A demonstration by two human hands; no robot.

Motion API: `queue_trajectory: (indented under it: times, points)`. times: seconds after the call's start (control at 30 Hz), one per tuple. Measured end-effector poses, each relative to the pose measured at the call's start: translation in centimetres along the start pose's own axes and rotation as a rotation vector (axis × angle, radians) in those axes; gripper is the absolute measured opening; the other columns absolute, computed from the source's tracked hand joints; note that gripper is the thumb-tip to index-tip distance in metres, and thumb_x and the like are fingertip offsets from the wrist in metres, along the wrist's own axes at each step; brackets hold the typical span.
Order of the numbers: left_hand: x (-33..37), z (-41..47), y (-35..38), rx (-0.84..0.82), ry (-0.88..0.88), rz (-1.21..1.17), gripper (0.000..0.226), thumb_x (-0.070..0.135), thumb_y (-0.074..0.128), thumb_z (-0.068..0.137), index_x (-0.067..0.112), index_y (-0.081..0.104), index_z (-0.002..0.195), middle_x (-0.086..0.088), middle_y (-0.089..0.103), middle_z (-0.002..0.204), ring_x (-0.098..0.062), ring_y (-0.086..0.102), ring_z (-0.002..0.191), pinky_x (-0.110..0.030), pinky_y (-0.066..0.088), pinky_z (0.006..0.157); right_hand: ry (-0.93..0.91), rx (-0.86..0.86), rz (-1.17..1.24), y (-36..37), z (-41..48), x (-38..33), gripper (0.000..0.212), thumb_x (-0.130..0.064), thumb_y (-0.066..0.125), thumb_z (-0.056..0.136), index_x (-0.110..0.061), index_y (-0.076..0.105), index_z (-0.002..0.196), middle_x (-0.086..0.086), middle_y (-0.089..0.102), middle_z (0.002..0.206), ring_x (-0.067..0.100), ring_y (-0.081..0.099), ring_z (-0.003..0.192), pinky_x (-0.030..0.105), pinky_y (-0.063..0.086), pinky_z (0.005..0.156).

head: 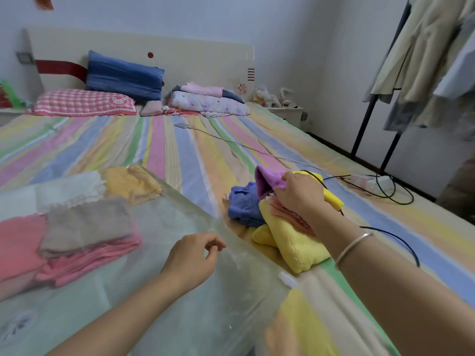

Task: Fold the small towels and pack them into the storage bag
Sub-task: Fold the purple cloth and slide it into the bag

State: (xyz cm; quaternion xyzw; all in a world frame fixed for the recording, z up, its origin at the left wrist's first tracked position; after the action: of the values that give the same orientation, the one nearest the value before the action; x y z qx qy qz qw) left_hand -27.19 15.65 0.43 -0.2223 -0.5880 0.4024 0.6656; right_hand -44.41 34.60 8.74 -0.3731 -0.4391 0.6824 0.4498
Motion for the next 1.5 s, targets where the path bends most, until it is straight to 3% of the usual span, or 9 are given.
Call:
queue_trajectory:
  times: [0.3,0.73,0.93,1.07,1.17,1.3,1.4,1.43,1.5]
  points:
    - [-1.5,1.6,0.1,-0.005,-0.048,-0.057,0.027,0.015,0.053,0.089,0.035,0.070,0.089,0.026,0.069,0.083,0.007,0.063,0.081,-0.014,0.045,0.072,-0.002,0.011,-0.331,1.7,3.6,-4.1,0.017,-0.023,0.058,0.084,-0.021,0.063,0.100,0.001,0.062,0.098,0.024,0.055,0.100,0.031,0.038,0.074]
    - [-1.8,1.5,-3.8,0.077,-0.081,-0.384,0.033,0.003,0.048,0.090,0.029,0.068,0.087,0.007,0.074,0.086,-0.007,0.071,0.073,-0.024,0.054,0.074,0.096,0.431,0.557,-13.6,4.1,-4.8,0.029,-0.025,0.038,0.095,-0.027,0.061,0.113,0.009,0.066,0.115,0.037,0.058,0.102,0.036,0.044,0.079]
    - [-1.5,-0.4,-6.0,0.022,-0.093,-0.429,0.029,0.011,0.056,0.091,0.027,0.057,0.116,0.008,0.067,0.112,-0.010,0.070,0.087,-0.038,0.056,0.083,0.170,0.230,0.961,-13.0,3.5,-6.3,0.029,-0.014,0.041,0.088,-0.026,0.065,0.100,0.006,0.069,0.103,0.029,0.063,0.102,0.042,0.052,0.092]
    - [-2.6,-1.9,-7.5,0.022,-0.135,-0.457,0.093,0.040,0.078,0.075,0.031,0.021,0.148,0.011,0.042,0.135,-0.009,0.059,0.110,-0.029,0.052,0.086,0.110,0.001,1.165,-11.3,0.5,-11.2,0.027,-0.006,0.042,0.090,-0.021,0.062,0.080,0.001,0.064,0.079,0.020,0.060,0.080,0.036,0.053,0.072]
    - [-2.8,-3.6,-9.4,0.006,-0.165,-0.811,0.119,0.070,0.079,0.046,0.037,0.025,0.146,0.016,0.051,0.133,-0.002,0.060,0.110,-0.030,0.048,0.093,0.025,-0.194,1.220,-10.5,-2.8,-15.3,0.024,-0.007,0.046,0.094,-0.018,0.063,0.080,0.002,0.063,0.073,0.019,0.059,0.071,0.029,0.050,0.062]
    - [-6.2,-7.1,-11.8,-0.052,-0.238,-1.328,0.097,0.077,0.070,0.049,0.030,0.055,0.132,0.011,0.063,0.128,-0.007,0.060,0.118,-0.037,0.043,0.100,-0.006,-0.421,1.317,-9.9,-7.8,-19.6,0.022,-0.011,0.048,0.098,-0.016,0.068,0.091,0.003,0.068,0.078,0.016,0.064,0.069,0.031,0.055,0.066]
    - [-10.4,-10.2,-13.7,0.160,-0.374,-1.344,0.076,0.067,0.068,0.069,0.035,0.045,0.134,0.041,0.060,0.105,0.007,0.053,0.116,-0.024,0.042,0.102,0.027,-0.604,1.407,-8.4,-10.8,-22.0,0.020,-0.011,0.048,0.099,-0.013,0.067,0.094,0.004,0.071,0.076,0.016,0.067,0.065,0.029,0.058,0.059]
    - [-10.7,-10.8,-13.9,0.152,-0.404,-1.260,0.047,0.064,0.059,0.080,0.040,0.050,0.119,0.039,0.064,0.090,0.005,0.059,0.103,-0.025,0.049,0.093,0.049,-0.686,1.437,-7.6,-11.7,-22.8,0.021,-0.011,0.047,0.100,-0.011,0.066,0.092,0.005,0.070,0.071,0.016,0.066,0.062,0.029,0.056,0.057]
    - [-10.6,-12.4,-13.6,0.060,-0.417,-1.252,0.050,0.074,0.050,0.079,0.035,0.057,0.110,0.021,0.068,0.091,-0.013,0.060,0.101,-0.041,0.049,0.095,0.097,-0.859,1.508,-5.7,-13.6,-24.1,0.028,-0.013,0.043,0.101,-0.006,0.061,0.081,0.004,0.066,0.060,0.014,0.064,0.054,0.024,0.052,0.050]
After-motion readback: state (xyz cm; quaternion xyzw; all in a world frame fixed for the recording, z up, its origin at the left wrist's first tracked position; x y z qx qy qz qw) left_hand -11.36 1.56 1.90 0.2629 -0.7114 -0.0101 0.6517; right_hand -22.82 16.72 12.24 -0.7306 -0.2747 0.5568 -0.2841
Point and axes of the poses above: each hand's wrist, its own z-axis towards the middle knuckle, its own y-axis out of the palm, x = y × z, the point moved 9 cm from there along z, towards the middle knuckle
